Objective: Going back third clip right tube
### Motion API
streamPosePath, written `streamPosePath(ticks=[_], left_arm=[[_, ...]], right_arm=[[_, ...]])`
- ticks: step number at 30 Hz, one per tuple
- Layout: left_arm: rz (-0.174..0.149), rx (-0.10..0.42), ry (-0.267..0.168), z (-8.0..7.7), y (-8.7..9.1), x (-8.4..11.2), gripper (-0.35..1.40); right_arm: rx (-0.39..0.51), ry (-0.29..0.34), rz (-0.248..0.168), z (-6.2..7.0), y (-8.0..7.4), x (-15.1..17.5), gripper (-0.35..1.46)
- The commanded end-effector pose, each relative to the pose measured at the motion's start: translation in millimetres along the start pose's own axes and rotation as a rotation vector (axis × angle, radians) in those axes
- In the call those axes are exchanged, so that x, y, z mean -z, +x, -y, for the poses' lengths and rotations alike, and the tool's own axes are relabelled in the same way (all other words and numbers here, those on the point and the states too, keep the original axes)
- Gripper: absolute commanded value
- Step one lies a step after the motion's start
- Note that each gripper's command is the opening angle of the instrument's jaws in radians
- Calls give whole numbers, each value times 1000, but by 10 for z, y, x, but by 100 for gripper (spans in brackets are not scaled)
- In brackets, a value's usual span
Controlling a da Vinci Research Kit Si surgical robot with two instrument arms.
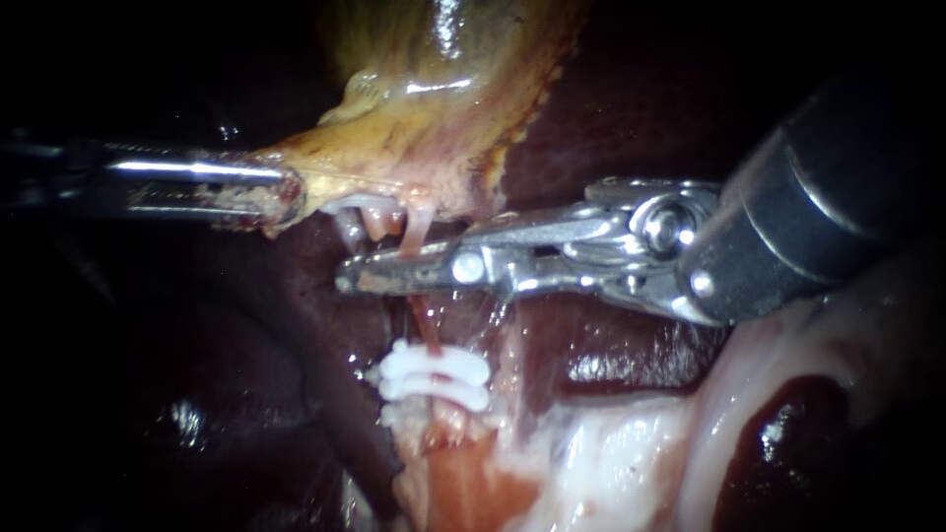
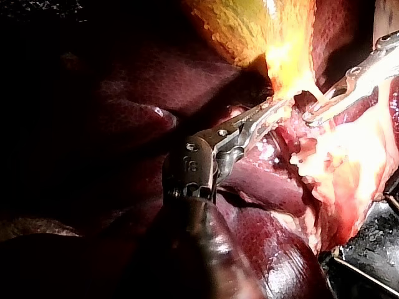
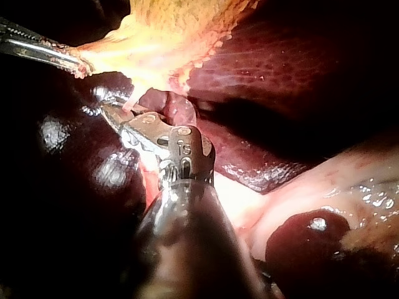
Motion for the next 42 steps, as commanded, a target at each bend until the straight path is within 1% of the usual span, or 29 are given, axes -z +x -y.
streamPosePath(ticks=[1, 3, 5, 6, 9, 11, 14, 19, 22, 23, 26, 29, 30, 35, 42], left_arm=[[1, 1, -2, 0, 1, 1, -35], [2, 1, -3, 0, 1, 1, -35], [2, 1, -3, 1, 1, 1, -35], [2, 1, -3, 1, 1, 1, -35], [2, 1, -3, 1, 1, 1, -35], [2, 1, -3, 1, 1, 2, -35], [2, 1, -4, 1, 1, 3, -35], [2, 1, -4, 1, 2, 3, -35], [2, 1, -4, 1, 2, 3, -35], [2, 1, -4, 1, 1, 3, -35], [2, 1, -4, 1, 1, 3, -35], [2, 1, -4, 1, 1, 4, -35], [3, 1, -4, 1, 1, 5, -35], [3, 1, -5, 2, 1, 7, -35], [3, 1, -6, 2, 1, 7, -35]], right_arm=[[-1, 0, 0, 0, 0, 0, -35], [-1, 0, 0, -1, 0, 0, -35], [-1, 18, 14, -2, 0, -1, -35], [17, 40, 19, -4, -1, -3, -19], [83, 63, 12, -9, -5, -13, 31], [86, 69, 9, -14, -8, -21, 43], [103, 71, 0, -22, -16, -28, 47], [142, 70, -7, -44, -28, -36, 50], [170, 69, -8, -55, -32, -36, 50], [189, 69, -9, -59, -34, -36, 50], [262, 70, -11, -66, -37, -35, 50], [358, 75, -12, -67, -37, -31, 50], [370, 77, -12, -66, -38, -28, 50], [496, 97, -8, -59, -44, 0, 50], [598, 124, -3, -58, -58, 45, 50]])
